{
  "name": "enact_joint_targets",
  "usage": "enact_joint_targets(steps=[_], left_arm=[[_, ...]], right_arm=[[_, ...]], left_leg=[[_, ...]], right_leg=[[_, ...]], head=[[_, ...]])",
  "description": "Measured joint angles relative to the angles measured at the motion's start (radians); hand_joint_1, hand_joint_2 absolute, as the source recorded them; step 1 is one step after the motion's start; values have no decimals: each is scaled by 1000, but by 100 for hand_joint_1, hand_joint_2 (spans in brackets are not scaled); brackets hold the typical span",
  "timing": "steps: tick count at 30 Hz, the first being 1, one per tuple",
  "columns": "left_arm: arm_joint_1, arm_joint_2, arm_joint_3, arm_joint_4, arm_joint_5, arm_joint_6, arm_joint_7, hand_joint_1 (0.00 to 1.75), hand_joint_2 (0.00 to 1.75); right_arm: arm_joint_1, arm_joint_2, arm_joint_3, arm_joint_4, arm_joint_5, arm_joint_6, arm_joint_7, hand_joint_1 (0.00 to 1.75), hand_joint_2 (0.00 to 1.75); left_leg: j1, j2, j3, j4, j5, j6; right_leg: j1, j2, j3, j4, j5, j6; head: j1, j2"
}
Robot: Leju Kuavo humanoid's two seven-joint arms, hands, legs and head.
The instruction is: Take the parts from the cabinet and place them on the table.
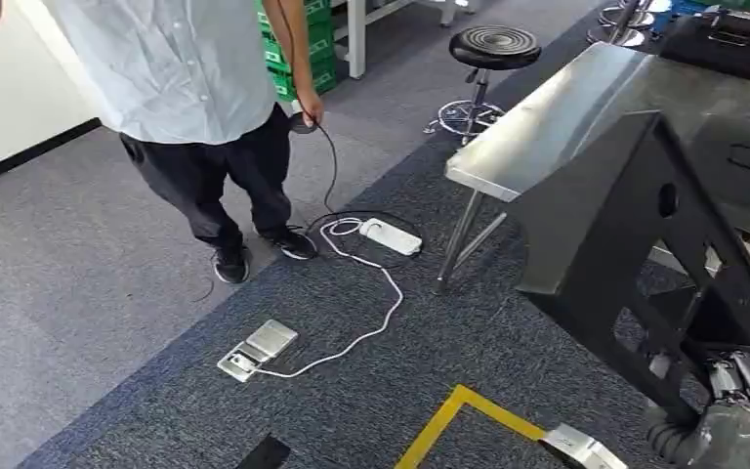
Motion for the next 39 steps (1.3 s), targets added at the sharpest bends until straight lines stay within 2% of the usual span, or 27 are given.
enact_joint_targets(steps=[3,4,5,6,8,9,10,11,12,13,14,16,18,19,20,22,23,24,25,27,28,29,30,34,36,37,39], left_arm=[[-2,0,0,0,-1,-1,0,0,175],[-3,1,0,0,-1,-2,-1,0,175],[-3,1,0,0,-1,-3,-4,0,175],[-1,2,0,0,-1,-7,-6,0,175],[1,3,0,0,-1,-17,-14,0,175],[1,3,0,0,-1,-21,-18,0,175],[2,3,0,0,-1,-22,-21,0,175],[2,3,0,0,-1,-23,-21,0,175],[2,3,0,0,-1,-23,-23,0,175],[2,4,0,0,-1,-23,-24,0,175],[2,5,0,0,-1,-24,-24,0,175],[1,5,0,0,-1,-24,-26,0,175],[-1,4,0,0,-1,-24,-27,0,175],[-2,0,-1,0,-2,-24,-27,0,175],[-3,1,-1,0,-1,-24,-27,0,175],[0,1,0,0,-1,-28,-27,0,175],[1,1,0,0,-1,-30,-27,0,175],[2,1,0,0,-1,-31,-26,0,175],[2,1,0,0,0,-31,-25,0,175],[1,1,0,0,0,-32,-25,0,175],[1,1,0,0,0,-32,-25,0,175],[2,1,0,0,0,-32,-25,0,175],[1,1,0,0,0,-32,-25,0,175],[0,1,0,0,0,-32,-24,0,175],[0,3,-1,0,0,-34,-24,0,175],[0,3,0,0,0,-35,-22,0,175],[2,3,0,0,0,-37,-20,0,175]], right_arm=[[4,0,-5,0,-4,0,-2,175,175],[5,0,-5,-1,-5,0,-4,175,175],[2,0,-5,-2,-8,0,-5,175,175],[-1,0,-6,-2,-10,0,-8,175,175],[-1,1,-6,0,-15,0,-12,175,175],[0,1,-6,3,-16,0,-15,175,175],[1,1,-6,4,-18,0,-17,175,175],[1,1,-6,5,-19,0,-17,175,175],[1,1,-6,5,-21,0,-17,175,175],[1,1,-6,5,-21,0,-17,175,175],[1,1,-6,6,-21,0,-18,175,175],[0,1,-7,6,-23,0,-18,175,175],[5,2,-8,6,-23,0,-18,175,175],[6,1,-10,6,-23,0,-18,175,175],[4,2,-11,5,-24,0,-18,175,175],[-2,2,-13,6,-24,0,-19,175,175],[0,2,-12,7,-25,0,-21,175,175],[2,2,-12,8,-25,0,-22,175,175],[2,2,-13,11,-25,0,-23,175,175],[2,2,-13,11,-26,0,-24,175,175],[1,2,-14,11,-26,0,-27,175,175],[1,2,-14,11,-26,0,-27,175,175],[-1,2,-14,11,-26,0,-28,175,175],[1,2,-15,10,-27,0,-29,175,175],[-1,2,-14,10,-28,-1,-32,175,175],[-5,2,-15,12,-30,0,-32,175,175],[-4,3,-15,15,-37,0,-37,175,175]], left_leg=[[0,35,15,-9,-6,-13],[5,6,17,-3,-20,-21],[6,-33,3,33,-43,-19],[6,-54,-32,102,-79,-17],[5,-68,-122,270,-141,-18],[5,-70,-151,312,-142,-18],[5,-72,-154,303,-120,-16],[5,-74,-138,250,-74,-12],[6,-79,-105,163,-17,-9],[7,-102,-71,73,34,-5],[10,-141,-54,40,25,-2],[6,-138,-48,21,24,-1],[3,-124,-45,20,26,8],[13,-109,-42,11,30,16],[14,-103,-38,9,29,19],[11,-78,-35,9,26,25],[10,-66,-35,9,24,27],[10,-55,-35,9,22,26],[10,-44,-32,9,20,26],[10,-23,-23,9,12,22],[10,-14,-14,9,7,19],[8,-9,-10,8,3,13],[1,-1,-10,8,0,9],[1,39,8,-4,-6,-12],[6,-26,-7,47,-48,-16],[6,-55,-46,128,-89,-16],[5,-72,-135,290,-149,-18]], right_leg=[[1,33,-4,-2,-2,-18],[-8,43,2,-8,3,-26],[-9,53,3,-9,2,-34],[-9,63,3,-9,1,-38],[-7,90,3,-9,0,-41],[-5,105,4,-8,-1,-42],[-5,119,7,-8,-2,-43],[-5,134,11,-8,-4,-43],[-5,149,16,-7,-6,-41],[-5,161,19,-6,-9,-37],[-4,172,19,-3,-12,-33],[-10,190,9,0,-10,-19],[-13,207,7,-7,-7,-6],[-14,200,7,1,-16,-3],[-7,155,-1,25,-34,3],[-11,96,-74,173,-112,15],[-14,87,-114,255,-143,18],[-15,84,-142,307,-152,21],[-16,83,-146,308,-138,22],[-16,74,-77,167,-53,22],[-14,54,-23,64,-5,17],[-6,-2,8,1,-2,8],[6,-12,6,-2,-7,0],[7,39,1,-7,-4,-22],[-4,53,14,-20,2,-38],[-4,62,14,-20,1,-43],[-2,84,14,-20,-2,-47]], head=[[2,0],[0,0],[0,0],[-3,0],[-3,0],[-3,0],[-3,0],[-3,0],[-3,0],[-3,0],[-1,0],[-2,0],[-2,0],[-3,0],[3,0],[4,0],[4,0],[4,0],[4,0],[4,0],[4,0],[4,0],[3,0],[2,0],[0,0],[-3,0],[-4,0]])
